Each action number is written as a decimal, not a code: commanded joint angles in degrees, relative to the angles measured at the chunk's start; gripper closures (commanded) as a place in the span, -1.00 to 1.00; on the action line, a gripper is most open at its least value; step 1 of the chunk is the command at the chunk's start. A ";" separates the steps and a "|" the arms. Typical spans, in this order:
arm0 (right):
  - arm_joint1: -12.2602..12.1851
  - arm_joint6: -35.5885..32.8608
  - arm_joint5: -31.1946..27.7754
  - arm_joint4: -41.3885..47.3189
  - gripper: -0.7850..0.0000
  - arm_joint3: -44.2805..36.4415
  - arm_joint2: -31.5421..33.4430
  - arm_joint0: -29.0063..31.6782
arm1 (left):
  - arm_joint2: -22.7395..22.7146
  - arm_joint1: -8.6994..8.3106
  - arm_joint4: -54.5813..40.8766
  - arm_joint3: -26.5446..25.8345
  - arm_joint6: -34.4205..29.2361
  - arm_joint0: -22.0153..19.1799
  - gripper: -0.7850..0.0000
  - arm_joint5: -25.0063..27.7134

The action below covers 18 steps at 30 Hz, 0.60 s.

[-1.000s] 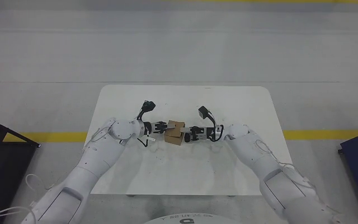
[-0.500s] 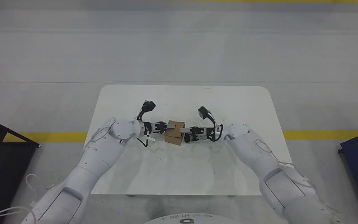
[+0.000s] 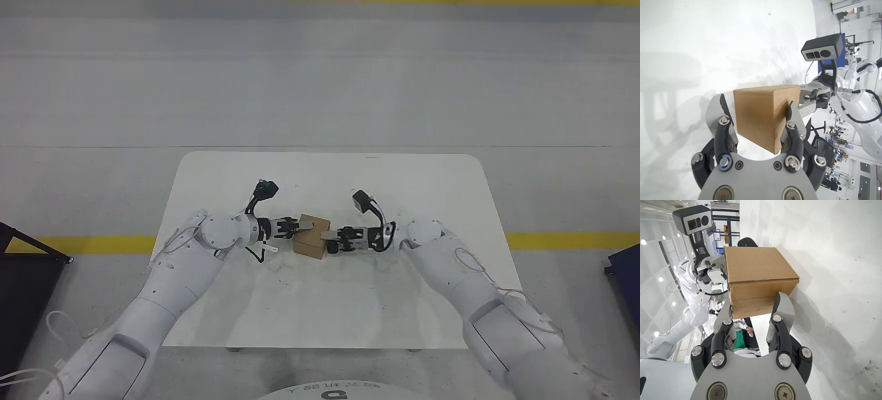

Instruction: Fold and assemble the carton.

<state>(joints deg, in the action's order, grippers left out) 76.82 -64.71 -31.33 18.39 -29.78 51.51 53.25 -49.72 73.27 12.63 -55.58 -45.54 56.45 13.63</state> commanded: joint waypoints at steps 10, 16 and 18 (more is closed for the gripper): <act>-0.14 -0.12 2.53 1.25 -0.29 0.51 0.90 -0.70 | -0.24 -0.01 0.03 -0.22 0.00 0.11 -0.42 0.21; 0.14 0.86 4.12 0.86 0.17 1.14 0.65 -1.14 | -0.36 -0.04 0.03 -0.33 -0.26 0.18 -0.44 0.22; 0.14 0.89 3.87 0.94 0.17 1.36 0.76 -1.17 | -0.35 -0.04 0.15 -0.38 -0.31 0.17 -0.44 0.20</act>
<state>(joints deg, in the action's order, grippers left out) 76.97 -63.84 -27.27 19.27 -28.52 52.20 52.08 -50.08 73.23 12.70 -55.93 -45.85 56.63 13.84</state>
